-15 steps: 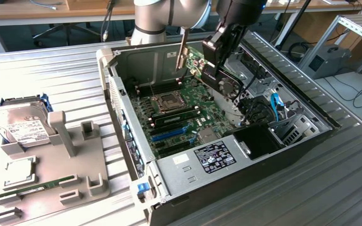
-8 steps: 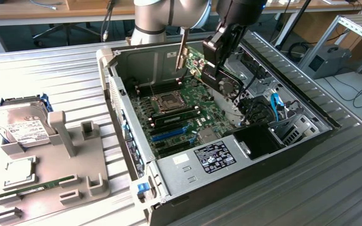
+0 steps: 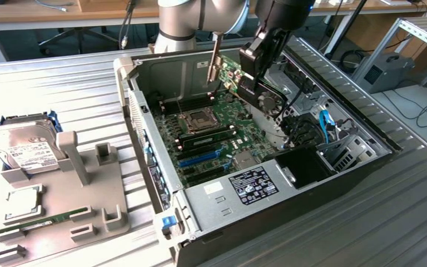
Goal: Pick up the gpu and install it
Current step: 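Insert the gpu into the slot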
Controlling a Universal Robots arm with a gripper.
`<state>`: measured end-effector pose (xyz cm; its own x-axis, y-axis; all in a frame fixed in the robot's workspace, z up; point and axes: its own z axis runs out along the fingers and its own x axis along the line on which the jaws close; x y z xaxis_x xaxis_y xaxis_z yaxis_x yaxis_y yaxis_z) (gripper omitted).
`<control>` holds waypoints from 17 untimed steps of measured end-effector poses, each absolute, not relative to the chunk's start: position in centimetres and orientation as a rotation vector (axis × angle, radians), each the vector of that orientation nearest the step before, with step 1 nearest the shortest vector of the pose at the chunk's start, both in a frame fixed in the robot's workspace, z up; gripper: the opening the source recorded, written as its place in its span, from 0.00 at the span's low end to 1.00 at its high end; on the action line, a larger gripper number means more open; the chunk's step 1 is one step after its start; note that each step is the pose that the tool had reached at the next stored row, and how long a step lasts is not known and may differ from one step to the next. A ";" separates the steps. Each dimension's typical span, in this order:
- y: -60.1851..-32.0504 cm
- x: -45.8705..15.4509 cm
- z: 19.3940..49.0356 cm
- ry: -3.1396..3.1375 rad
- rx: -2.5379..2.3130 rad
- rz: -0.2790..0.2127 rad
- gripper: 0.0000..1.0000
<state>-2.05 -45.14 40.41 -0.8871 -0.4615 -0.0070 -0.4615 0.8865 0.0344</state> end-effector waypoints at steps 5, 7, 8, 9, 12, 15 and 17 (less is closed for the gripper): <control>-45.1 -2.1 40.4 -3.047 0.758 -0.055 0.26; -45.1 -2.1 40.4 -3.045 0.763 -0.055 0.26; -45.1 -2.1 40.4 -3.045 0.765 -0.055 0.26; -45.1 -2.1 40.4 -3.044 0.768 -0.055 0.26; -45.1 -2.1 40.4 -3.041 0.779 -0.055 0.26; -45.1 -2.1 40.4 -3.040 0.783 -0.055 0.26; -45.1 -2.1 40.4 -3.039 0.787 -0.055 0.26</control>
